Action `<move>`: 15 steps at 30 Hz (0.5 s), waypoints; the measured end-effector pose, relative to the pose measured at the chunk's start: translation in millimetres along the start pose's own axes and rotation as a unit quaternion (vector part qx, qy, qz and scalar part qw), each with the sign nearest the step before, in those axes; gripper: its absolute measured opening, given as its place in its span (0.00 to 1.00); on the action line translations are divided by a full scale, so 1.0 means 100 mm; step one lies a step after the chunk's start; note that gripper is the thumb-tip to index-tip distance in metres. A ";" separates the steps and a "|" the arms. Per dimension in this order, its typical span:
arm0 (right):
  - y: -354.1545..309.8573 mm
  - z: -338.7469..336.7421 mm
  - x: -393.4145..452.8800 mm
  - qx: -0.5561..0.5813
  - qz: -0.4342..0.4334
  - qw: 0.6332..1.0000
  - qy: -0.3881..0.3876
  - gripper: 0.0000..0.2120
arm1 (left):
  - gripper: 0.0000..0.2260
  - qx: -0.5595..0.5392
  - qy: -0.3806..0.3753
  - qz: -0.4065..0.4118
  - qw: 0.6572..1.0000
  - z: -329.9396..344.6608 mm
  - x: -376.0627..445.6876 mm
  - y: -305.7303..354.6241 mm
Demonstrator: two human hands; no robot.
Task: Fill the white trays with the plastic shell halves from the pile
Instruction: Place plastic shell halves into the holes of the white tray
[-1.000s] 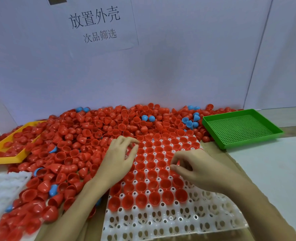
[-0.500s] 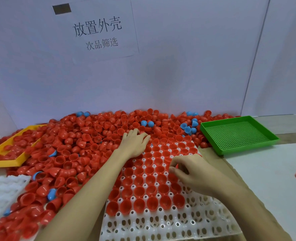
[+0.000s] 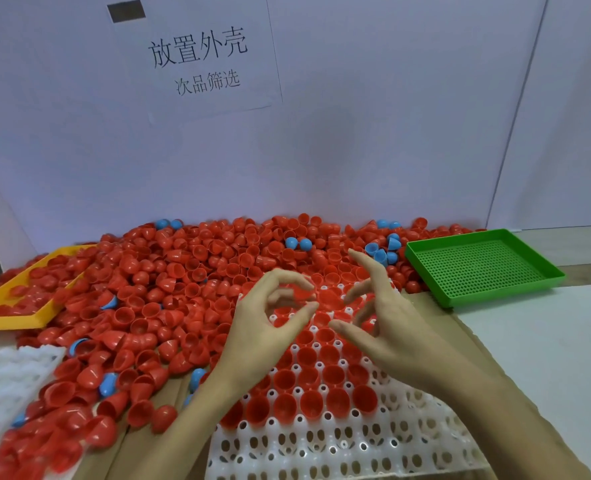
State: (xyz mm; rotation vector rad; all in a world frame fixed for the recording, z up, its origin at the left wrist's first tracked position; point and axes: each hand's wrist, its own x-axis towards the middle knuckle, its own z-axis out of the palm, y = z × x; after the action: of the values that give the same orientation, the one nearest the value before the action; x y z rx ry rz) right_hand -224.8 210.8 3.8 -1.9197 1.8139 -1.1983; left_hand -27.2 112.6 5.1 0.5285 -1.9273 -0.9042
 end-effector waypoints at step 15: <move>-0.13 0.14 0.00 0.153 -0.008 0.988 0.001 0.07 | 0.29 0.017 0.005 -0.029 0.999 -0.10 -0.37 -0.03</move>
State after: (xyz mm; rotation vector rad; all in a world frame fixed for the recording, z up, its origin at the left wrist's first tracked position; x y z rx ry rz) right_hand -206.1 208.4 3.8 -1.7608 1.5124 -1.3914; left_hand -0.8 131.3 -14.7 0.6102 -1.9309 -0.9049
